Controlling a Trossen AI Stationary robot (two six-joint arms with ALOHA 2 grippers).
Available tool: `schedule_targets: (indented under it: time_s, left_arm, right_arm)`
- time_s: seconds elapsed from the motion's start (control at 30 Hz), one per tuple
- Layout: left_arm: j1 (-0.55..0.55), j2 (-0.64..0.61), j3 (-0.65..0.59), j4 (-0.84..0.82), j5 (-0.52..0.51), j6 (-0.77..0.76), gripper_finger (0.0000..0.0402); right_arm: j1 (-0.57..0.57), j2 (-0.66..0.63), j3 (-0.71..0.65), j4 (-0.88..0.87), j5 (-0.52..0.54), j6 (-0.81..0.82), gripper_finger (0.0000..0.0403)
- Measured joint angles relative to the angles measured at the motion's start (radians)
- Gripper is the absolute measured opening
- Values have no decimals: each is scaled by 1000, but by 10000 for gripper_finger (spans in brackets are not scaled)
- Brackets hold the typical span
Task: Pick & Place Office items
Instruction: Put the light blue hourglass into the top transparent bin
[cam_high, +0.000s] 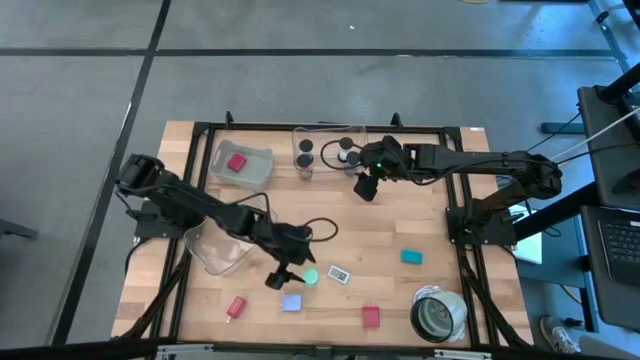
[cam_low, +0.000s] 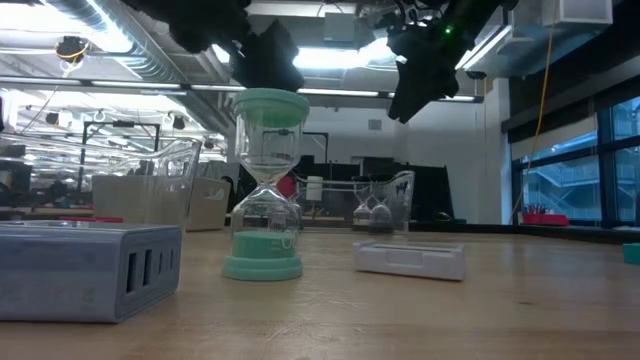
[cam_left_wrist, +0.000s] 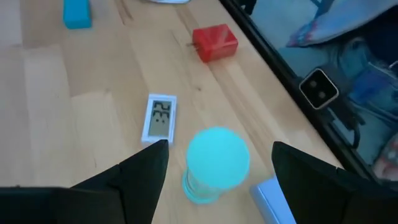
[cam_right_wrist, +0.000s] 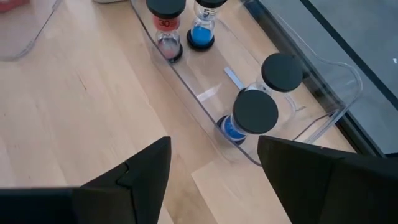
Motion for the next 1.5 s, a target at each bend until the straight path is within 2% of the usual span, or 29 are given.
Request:
schedule_targets:
  time_s: [0.13, 0.37, 0.53, 0.87, 1.37, 1.5]
  left_arm:
    - [8, 32, 0, 49, 11, 0, 284]
    - [27, 112, 0, 116, 153, -48, 284]
    - [49, 129, 0, 112, 191, -43, 284]
    - [60, 128, 0, 79, 215, 118, 283]
    - [60, 130, 0, 92, 212, 202, 282]
    - [55, 146, 0, 75, 171, 204, 278]
  right_arm:
    - [2, 0, 0, -5, 0, 1, 245]
    - [2, 0, 0, -5, 0, 0, 245]
    - [2, 0, 0, -5, 0, -1, 245]
    - [2, 0, 0, -5, 0, -4, 245]
    - [5, 1, -1, -5, 0, 21, 245]
    - [5, 1, -1, -5, 0, 39, 245]
